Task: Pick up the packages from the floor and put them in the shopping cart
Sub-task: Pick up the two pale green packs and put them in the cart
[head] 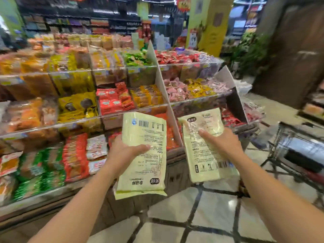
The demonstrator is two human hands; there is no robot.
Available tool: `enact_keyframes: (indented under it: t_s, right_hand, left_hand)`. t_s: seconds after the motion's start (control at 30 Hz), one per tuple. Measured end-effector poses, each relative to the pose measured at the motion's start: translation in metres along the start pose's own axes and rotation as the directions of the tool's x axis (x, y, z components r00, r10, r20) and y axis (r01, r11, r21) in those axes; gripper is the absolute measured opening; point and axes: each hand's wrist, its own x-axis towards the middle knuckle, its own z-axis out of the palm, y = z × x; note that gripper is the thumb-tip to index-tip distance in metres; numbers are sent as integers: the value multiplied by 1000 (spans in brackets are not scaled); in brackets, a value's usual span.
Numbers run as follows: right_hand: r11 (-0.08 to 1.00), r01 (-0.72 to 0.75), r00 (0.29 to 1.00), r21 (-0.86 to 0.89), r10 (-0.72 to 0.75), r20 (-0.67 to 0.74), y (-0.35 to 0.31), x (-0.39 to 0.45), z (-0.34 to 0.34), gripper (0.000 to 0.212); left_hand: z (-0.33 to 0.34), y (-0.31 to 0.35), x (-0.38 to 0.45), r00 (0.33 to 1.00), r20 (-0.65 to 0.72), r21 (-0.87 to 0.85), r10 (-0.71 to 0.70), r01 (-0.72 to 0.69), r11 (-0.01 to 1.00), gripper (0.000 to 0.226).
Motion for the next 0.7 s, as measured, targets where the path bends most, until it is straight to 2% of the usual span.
enact_keyframes:
  t_s: [0.1,0.2,0.3,0.33,0.43,0.47,0.53,0.63,0.7]
  right_hand:
    - [995,-96,990,1,95,-100,60,11,-79,87]
    - [988,-152,974,22,154,-167,119,17,-155,94]
    - [977,-210,945,45,215,-246,167,23,-229,76]
    - [973,-223,935,55,229,-272,183,27,-252,79]
    - [967,-250,915,51,253,-314,229,40,-311,113]
    - [969,-244,909,42,243,-339,244,44,-330,118]
    - [961,-270,883,57,271,-384,266,48,-364,116]
    - [948,-302,838,99,314,-446,306,54,-410,94]
    - [935,-334,813,120,350,-465,338,60,-434,92]
  left_hand:
    - [83,24,12,993,116,-9,5,-4,1000,50]
    - [174,46,15,979,201,-39,40,-33,999,42]
    - [267,67,15,962,268,-45,51,-41,998,37]
    - [297,74,14,955,292,-33,53,-46,998,34]
    - [385,93,14,931,356,2,80,-87,996,29]
    - [414,99,12,922,376,1,99,-107,994,29]
    - [469,110,13,910,395,-1,126,-137,991,32]
    - [542,123,17,888,442,39,126,-159,987,45]
    - [590,129,22,874,473,50,111,-152,987,67]
